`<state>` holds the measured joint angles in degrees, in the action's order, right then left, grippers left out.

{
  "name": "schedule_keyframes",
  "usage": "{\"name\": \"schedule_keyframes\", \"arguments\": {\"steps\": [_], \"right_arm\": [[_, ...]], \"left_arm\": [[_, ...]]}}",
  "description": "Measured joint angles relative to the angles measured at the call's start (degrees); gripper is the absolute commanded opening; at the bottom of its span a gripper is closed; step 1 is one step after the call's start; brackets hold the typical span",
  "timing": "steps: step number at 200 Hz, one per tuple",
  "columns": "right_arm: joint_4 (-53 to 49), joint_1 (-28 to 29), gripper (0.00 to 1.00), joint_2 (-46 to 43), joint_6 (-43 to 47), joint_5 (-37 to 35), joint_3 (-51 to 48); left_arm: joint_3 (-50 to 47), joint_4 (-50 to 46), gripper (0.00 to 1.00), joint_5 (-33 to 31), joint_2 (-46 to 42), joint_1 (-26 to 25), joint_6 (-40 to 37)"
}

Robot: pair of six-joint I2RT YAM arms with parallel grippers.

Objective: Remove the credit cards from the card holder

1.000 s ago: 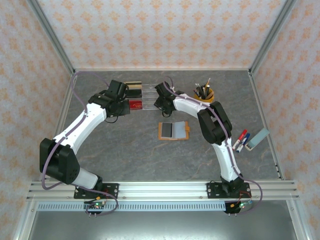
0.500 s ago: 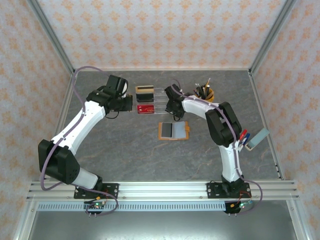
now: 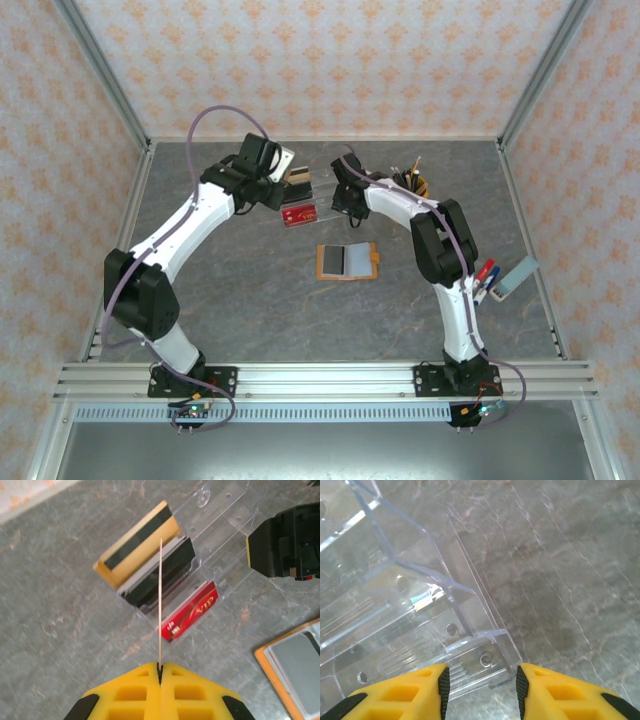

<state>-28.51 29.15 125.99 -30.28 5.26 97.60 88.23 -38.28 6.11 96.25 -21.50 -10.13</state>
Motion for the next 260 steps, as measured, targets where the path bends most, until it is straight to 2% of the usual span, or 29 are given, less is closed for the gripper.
{"name": "schedule_keyframes", "arguments": {"steps": [48,106,131,175,260], "right_arm": [[0.42,0.00,0.54,-0.50,2.01,1.79,-0.63],[3.13,0.00,0.68,-15.98,1.42,8.63,-12.81],[5.27,0.00,0.70,-22.05,0.31,11.37,-16.85],[6.34,0.00,0.71,-27.34,-1.44,13.51,-22.01],[6.27,0.00,0.71,-33.31,-2.93,14.14,-26.12]], "left_arm": [[9.92,-0.22,0.00,-1.01,7.26,0.15,-8.24],[19.41,-3.56,0.00,0.96,15.61,2.14,-17.14],[23.82,-5.92,0.00,2.29,19.74,2.80,-20.09],[28.35,-10.01,0.00,2.49,25.05,2.82,-23.74],[31.47,-15.17,0.00,-1.07,27.10,2.86,-28.98]]}}
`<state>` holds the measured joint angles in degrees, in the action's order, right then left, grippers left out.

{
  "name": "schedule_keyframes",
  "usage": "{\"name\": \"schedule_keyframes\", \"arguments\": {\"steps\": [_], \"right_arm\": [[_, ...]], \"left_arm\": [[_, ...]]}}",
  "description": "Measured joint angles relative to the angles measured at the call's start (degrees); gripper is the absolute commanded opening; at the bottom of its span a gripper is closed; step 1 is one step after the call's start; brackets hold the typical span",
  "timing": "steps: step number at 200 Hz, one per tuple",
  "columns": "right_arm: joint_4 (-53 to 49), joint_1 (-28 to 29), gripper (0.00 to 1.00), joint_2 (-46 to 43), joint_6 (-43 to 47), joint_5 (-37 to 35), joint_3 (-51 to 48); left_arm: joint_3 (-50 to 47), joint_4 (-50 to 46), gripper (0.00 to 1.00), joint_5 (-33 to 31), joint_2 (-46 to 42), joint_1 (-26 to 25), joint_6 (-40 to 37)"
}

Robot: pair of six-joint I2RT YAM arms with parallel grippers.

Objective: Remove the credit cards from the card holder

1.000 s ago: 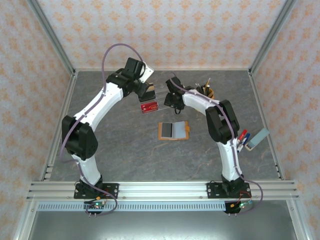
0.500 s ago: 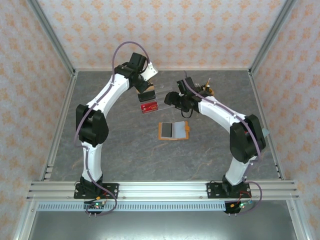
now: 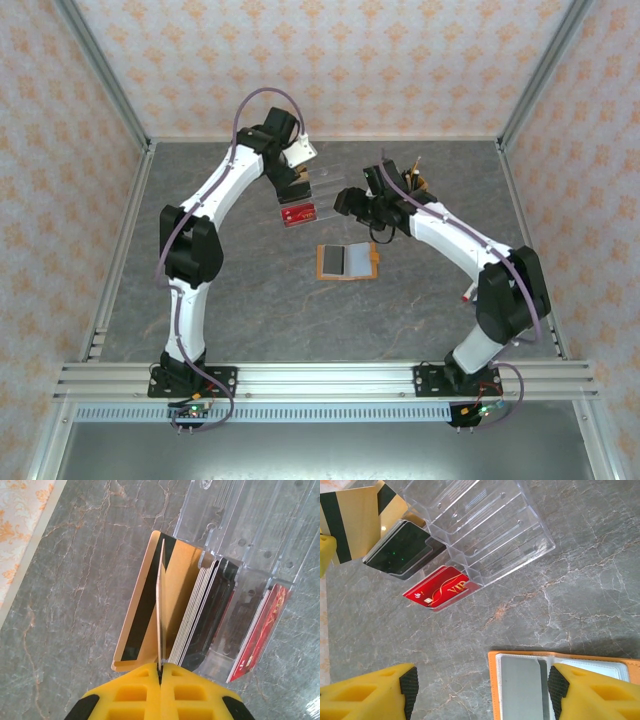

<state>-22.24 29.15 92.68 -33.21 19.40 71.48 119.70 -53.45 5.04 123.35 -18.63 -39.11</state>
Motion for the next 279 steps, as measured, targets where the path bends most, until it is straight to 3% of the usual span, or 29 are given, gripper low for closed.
{"name": "schedule_keyframes", "arguments": {"steps": [174,279], "right_arm": [[0.02,0.00,0.71,-0.20,-0.85,0.00,-1.90],[0.26,0.00,0.70,-0.20,-1.09,0.15,-2.29]], "left_arm": [[4.02,-11.72,0.00,0.42,1.97,-0.02,-2.99],[1.73,-12.61,0.00,-2.08,-0.96,-0.13,-2.80]]}}
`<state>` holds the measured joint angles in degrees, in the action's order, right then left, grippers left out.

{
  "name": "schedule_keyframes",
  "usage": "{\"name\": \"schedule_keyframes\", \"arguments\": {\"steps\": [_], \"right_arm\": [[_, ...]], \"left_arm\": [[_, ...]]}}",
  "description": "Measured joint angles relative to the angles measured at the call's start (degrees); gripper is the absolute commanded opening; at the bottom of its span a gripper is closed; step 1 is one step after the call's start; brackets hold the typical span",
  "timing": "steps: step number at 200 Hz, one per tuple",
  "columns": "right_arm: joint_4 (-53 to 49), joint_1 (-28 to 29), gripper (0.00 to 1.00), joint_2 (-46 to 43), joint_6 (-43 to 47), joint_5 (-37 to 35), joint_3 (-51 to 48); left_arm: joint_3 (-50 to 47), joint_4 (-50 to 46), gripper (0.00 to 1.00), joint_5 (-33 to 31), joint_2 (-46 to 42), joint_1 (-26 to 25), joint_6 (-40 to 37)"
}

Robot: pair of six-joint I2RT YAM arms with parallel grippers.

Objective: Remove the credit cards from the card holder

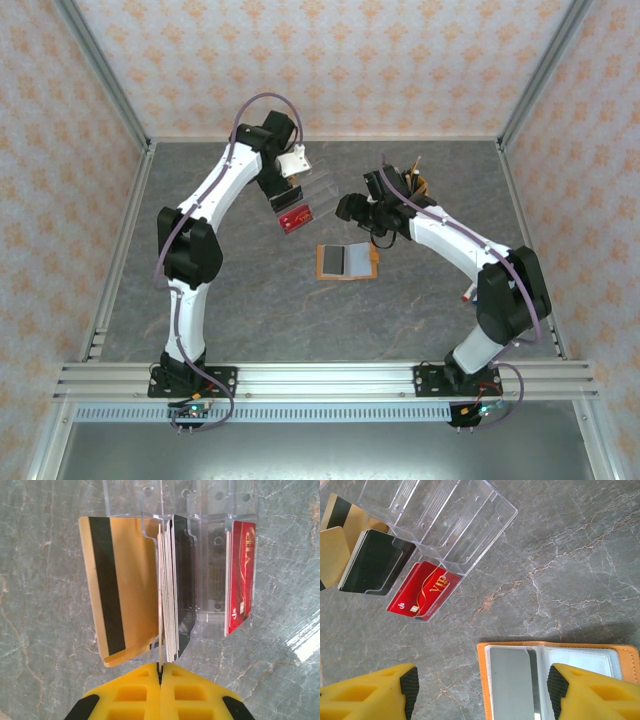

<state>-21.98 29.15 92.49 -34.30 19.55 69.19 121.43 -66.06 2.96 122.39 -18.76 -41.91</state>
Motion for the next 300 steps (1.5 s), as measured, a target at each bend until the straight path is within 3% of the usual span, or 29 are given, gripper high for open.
{"name": "schedule_keyframes", "arguments": {"steps": [82,208,272,300], "right_arm": [[0.37,0.02,0.70,0.00,-0.39,0.00,-0.61],[0.39,0.15,0.70,0.00,-0.61,0.00,-0.61],[0.39,0.44,0.70,0.00,-0.61,0.00,-0.61],[0.39,0.46,0.70,0.00,-0.61,0.00,-0.61]], "left_arm": [[0.20,1.97,0.00,-3.96,0.00,-0.37,0.02],[6.16,-3.65,0.00,-5.46,4.74,-0.37,1.79],[7.54,-3.08,0.18,-7.21,5.40,-0.35,4.70],[7.54,-2.36,0.22,-8.37,5.57,-0.35,5.66]]}}
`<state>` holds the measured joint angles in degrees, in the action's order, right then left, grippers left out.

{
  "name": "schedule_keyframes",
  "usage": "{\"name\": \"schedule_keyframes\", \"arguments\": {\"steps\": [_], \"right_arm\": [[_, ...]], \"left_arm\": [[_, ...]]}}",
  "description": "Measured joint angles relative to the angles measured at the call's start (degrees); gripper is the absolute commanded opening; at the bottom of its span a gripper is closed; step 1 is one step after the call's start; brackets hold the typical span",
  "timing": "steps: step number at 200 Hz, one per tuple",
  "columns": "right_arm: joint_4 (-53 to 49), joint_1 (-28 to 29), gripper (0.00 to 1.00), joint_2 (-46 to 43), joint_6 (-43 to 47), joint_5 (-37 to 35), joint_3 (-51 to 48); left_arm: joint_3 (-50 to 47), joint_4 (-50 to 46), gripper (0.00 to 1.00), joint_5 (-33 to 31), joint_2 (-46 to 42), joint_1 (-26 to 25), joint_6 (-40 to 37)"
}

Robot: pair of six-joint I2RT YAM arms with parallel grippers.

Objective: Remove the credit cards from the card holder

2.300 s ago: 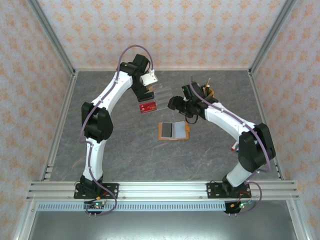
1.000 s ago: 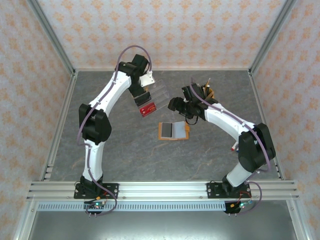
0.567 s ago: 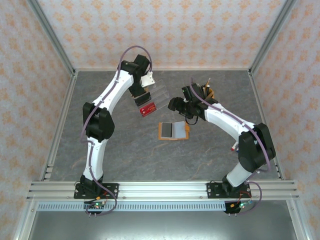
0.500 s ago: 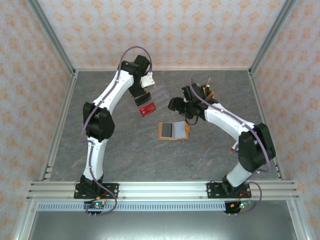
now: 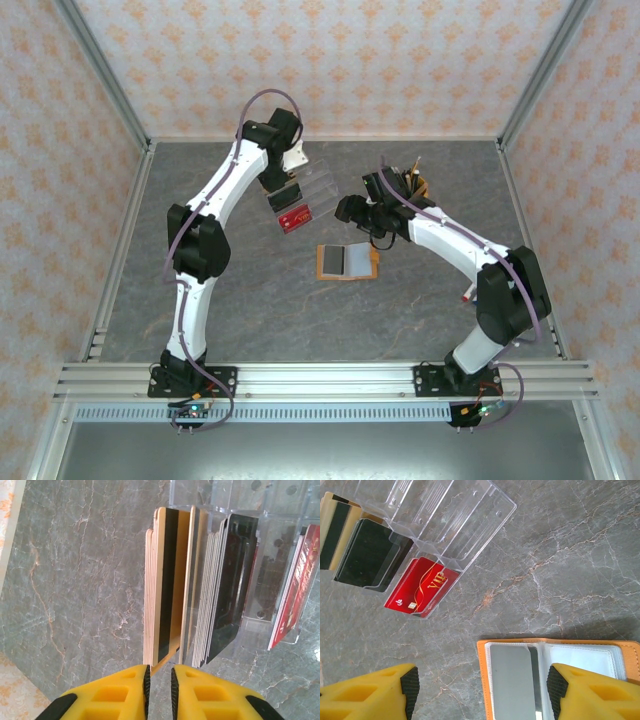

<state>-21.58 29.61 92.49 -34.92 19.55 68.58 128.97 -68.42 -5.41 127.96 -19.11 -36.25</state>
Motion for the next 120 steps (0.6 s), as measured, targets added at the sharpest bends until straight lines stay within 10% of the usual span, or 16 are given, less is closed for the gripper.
{"name": "schedule_keyframes", "arguments": {"steps": [120], "right_arm": [[-0.66,1.53,0.67,-0.83,1.18,-2.36,-0.13]], "left_arm": [[-5.86,8.76,0.52,2.64,-7.50,0.04,13.29]]}}
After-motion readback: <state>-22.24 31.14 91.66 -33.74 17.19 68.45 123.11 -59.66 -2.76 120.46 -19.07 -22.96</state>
